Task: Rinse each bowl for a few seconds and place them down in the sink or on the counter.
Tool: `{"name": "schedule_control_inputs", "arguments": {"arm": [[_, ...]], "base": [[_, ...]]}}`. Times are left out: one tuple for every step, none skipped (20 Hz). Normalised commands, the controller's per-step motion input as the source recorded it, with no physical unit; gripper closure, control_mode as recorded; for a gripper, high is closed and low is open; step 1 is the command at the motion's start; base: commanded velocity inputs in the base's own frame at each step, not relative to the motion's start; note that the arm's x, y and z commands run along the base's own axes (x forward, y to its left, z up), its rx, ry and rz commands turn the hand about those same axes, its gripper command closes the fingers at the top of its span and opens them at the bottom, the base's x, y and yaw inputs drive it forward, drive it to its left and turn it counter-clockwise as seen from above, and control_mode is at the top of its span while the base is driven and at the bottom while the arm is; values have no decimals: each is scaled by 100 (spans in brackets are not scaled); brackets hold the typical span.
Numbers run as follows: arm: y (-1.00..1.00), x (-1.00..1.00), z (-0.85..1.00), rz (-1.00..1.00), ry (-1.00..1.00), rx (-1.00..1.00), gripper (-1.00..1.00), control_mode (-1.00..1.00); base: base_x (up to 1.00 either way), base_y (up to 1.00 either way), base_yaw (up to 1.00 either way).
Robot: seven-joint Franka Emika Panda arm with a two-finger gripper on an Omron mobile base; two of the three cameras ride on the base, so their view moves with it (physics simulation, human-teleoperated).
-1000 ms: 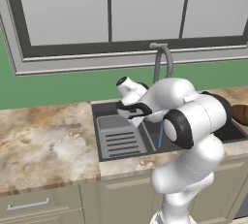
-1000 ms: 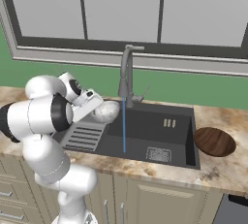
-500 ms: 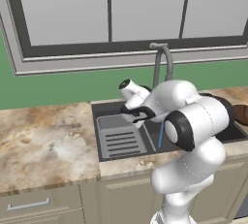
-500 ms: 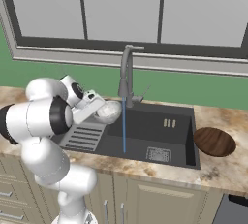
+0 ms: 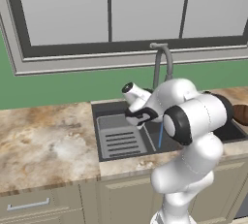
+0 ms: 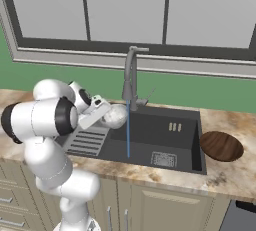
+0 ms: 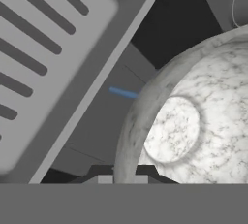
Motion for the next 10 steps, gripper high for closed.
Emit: {"name": "schedule_control_inputs", "arguments": {"arm": [[0,25,-20,0,-3,0,100,-100],[0,25,-18,0,-3,0,100,-100],[0,26,-20,0,-2,0,100,-100],[0,28,-23,0,-2,0,100,-100],[0,36,-27,0,0,0,100,-100],[0,34,-23,0,0,0,100,-100],[-2,27,-20,0,-2,0,100,-100],[-7,22,-18,0,-2,0,100,-100],[-7,21,-17,0,-2,0,100,-100],[0,10,-12,0,-4,-1,100,-100]], "base": [[0,0,0],[0,0,0],[0,0,0],[0,0,0],[0,0,0],[0,0,0],[0,0,0],[0,0,0],[0,0,0],[0,0,0]]}}
